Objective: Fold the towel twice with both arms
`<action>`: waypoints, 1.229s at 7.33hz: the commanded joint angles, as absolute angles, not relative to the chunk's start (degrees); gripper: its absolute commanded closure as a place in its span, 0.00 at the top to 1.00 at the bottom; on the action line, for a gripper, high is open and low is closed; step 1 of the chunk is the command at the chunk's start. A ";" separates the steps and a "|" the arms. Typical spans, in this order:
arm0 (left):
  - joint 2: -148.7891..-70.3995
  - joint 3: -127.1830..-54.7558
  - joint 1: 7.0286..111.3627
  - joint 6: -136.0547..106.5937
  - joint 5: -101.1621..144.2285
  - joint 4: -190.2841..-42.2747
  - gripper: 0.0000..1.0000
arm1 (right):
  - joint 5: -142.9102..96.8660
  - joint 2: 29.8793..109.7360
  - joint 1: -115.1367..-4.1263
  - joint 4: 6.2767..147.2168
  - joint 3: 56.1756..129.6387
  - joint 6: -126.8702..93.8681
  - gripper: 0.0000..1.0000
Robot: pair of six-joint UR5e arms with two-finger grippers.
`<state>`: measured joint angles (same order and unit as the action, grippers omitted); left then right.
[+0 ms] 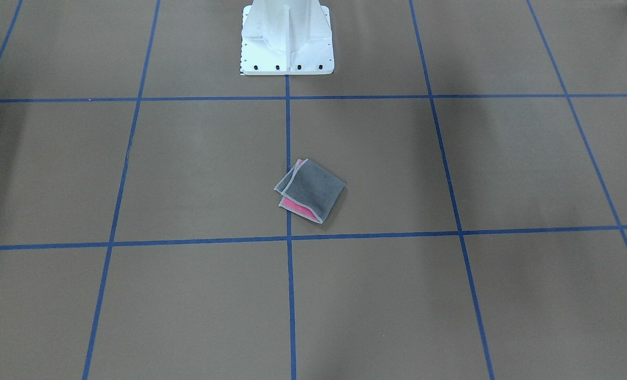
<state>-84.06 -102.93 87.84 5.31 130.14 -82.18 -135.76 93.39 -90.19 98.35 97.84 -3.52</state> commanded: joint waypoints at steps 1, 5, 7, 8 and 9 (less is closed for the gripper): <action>-84.02 -102.57 87.89 5.27 130.34 -82.18 1.00 | -135.79 94.57 -91.93 98.35 96.69 0.42 1.00; -84.11 -102.31 87.80 5.19 130.43 -82.18 1.00 | -136.05 94.84 -92.99 96.26 96.68 2.99 1.00; -84.20 -102.39 87.80 5.19 130.52 -82.18 1.00 | -136.32 94.92 -92.90 89.49 95.37 2.46 1.00; -84.20 -102.31 87.80 5.19 130.52 -82.18 1.00 | -137.88 94.92 -92.90 89.47 95.19 2.55 1.00; -84.20 -102.30 87.80 5.19 130.43 -82.18 1.00 | -138.94 94.92 -92.90 89.39 94.49 2.55 1.00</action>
<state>-84.20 -102.33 87.80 5.19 130.49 -82.18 -137.53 94.92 -92.92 89.93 95.22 2.55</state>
